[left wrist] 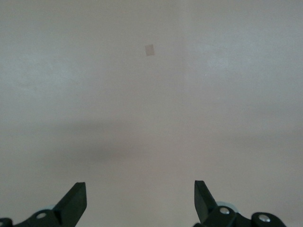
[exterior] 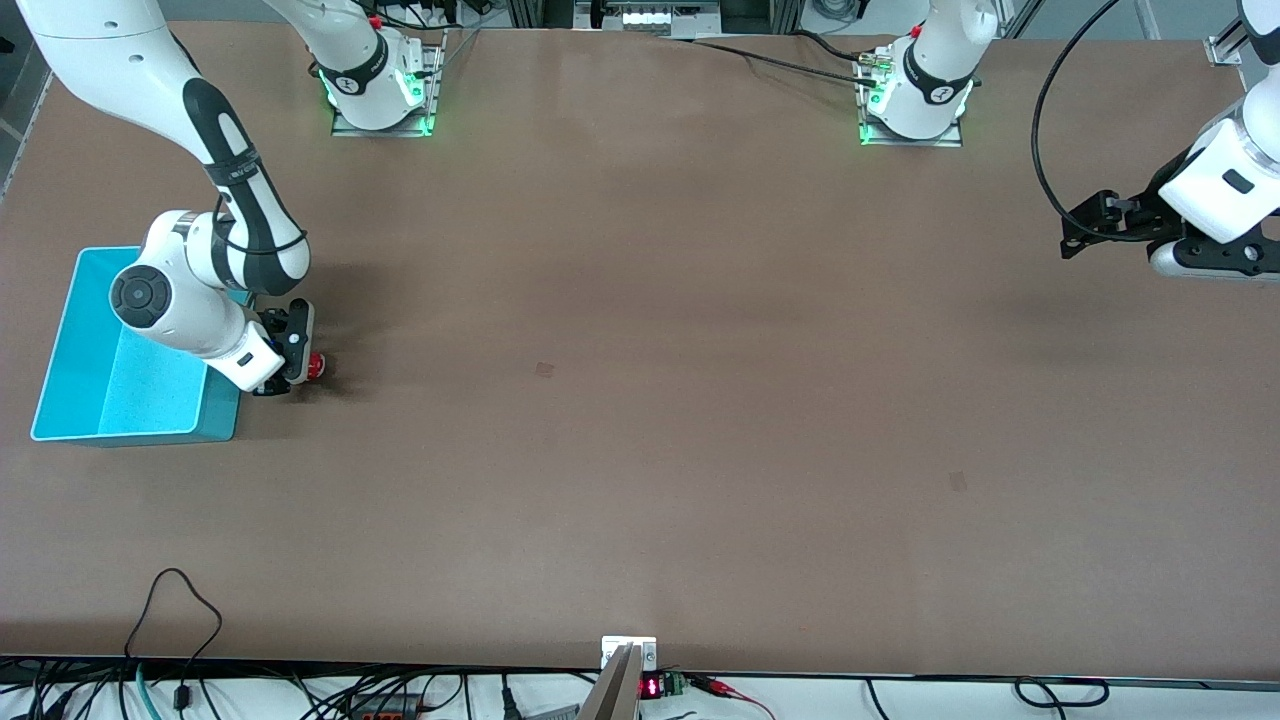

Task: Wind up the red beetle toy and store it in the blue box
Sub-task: 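Close the right gripper on the red car, then lift the car with the right gripper over into the cyan box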

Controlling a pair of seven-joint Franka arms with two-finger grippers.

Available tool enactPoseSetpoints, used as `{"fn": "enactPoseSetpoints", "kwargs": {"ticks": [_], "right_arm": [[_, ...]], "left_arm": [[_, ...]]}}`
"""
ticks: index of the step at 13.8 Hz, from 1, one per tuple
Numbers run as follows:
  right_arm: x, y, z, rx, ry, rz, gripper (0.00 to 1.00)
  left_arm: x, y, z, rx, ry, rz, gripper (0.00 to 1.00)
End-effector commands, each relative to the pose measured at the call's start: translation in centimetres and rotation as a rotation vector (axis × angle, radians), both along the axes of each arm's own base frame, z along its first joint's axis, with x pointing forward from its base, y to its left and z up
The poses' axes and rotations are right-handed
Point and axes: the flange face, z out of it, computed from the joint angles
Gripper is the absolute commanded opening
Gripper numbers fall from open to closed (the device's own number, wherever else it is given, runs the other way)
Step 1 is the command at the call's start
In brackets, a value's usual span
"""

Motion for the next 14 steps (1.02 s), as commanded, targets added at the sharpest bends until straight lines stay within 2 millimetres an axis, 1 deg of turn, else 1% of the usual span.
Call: {"fn": "enactPoseSetpoints", "kwargs": {"ticks": [1,2,3,5,7,8,10,11,12,13,14], "right_arm": [[1.5,0.8,2.7,0.014,-0.064,-0.043,0.27],[2.3,2.1,4.2,0.027,-0.083,-0.068,0.27],[3.5,3.4,6.3,0.042,-0.094,-0.09,0.27],[5.5,5.9,10.1,0.085,-0.111,-0.217,0.28],[6.7,6.2,13.1,0.13,-0.121,-0.412,0.29],[7.1,6.0,14.6,0.168,-0.125,-0.53,0.29],[7.0,5.3,16.7,0.194,-0.117,-0.732,0.29],[6.8,4.0,17.3,0.178,-0.104,-0.894,0.29],[6.6,2.8,17.4,0.161,-0.081,-1.033,0.29],[6.3,1.4,17.2,0.142,-0.06,-1.157,0.28],[6.1,-0.4,17.1,0.123,-0.05,-1.254,0.27]], "left_arm": [[0.4,0.3,0.5,-0.009,0.006,-0.016,1.0],[0.4,0.3,0.5,-0.009,0.008,-0.016,1.0],[0.4,0.3,0.5,-0.009,0.008,-0.016,1.0],[0.4,0.3,0.5,-0.009,0.008,-0.016,1.0],[0.4,0.3,0.5,-0.009,0.008,-0.018,1.0],[0.4,0.3,0.5,-0.009,0.008,-0.018,1.0],[0.4,0.2,0.5,-0.011,0.009,-0.017,1.0],[0.4,0.3,0.5,-0.009,0.011,-0.018,1.0],[0.4,0.3,0.5,-0.009,0.011,-0.018,1.0],[0.4,0.3,0.5,-0.011,0.012,-0.016,1.0],[0.3,0.3,0.4,-0.011,0.017,-0.02,1.0]]}}
